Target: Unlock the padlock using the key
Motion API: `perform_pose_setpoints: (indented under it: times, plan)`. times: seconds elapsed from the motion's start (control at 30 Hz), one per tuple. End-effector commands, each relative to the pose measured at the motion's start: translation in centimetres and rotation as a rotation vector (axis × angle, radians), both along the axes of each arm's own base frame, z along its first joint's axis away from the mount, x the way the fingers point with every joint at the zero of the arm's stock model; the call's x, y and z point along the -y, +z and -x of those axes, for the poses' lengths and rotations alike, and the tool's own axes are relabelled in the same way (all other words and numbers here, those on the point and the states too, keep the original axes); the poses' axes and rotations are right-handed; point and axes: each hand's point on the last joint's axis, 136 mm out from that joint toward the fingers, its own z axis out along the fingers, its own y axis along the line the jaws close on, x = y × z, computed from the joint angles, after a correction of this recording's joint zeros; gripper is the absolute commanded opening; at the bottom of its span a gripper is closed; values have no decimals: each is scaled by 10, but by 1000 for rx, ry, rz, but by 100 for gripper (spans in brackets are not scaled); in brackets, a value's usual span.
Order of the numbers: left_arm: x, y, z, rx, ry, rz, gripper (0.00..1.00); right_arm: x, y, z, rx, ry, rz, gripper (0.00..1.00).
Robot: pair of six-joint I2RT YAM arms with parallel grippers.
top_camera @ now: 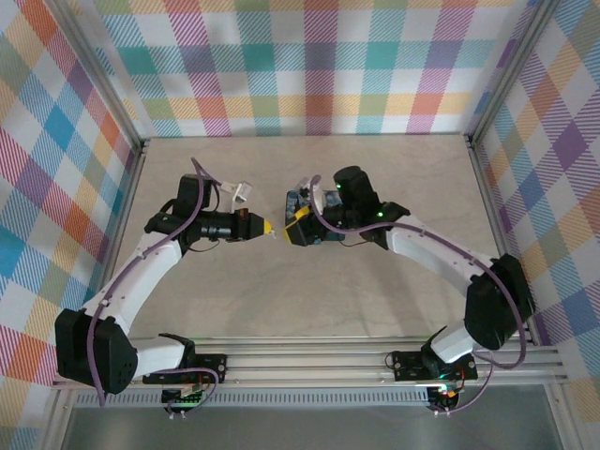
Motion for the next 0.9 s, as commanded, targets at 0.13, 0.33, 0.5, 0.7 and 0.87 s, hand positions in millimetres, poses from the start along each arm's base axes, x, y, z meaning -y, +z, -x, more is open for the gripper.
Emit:
perform_pose_setpoints:
  times: [0.13,0.33,0.5,0.7,0.87]
  plan:
    - [-10,6,-39,-92,297,123,0,16,15,-29,-214,-312,-188,52]
    - [-4,18,-45,-127,344,208,0,5,30,-31,-304,-295,-314,47]
    - [-4,31,-44,-149,357,220,0,-5,37,-21,-171,-153,-350,47]
    - [-7,44,-40,-170,370,201,0,-2,6,-27,105,-186,-184,51]
    - [-7,50,-37,-176,367,200,0,-11,-3,-23,311,-109,-125,54]
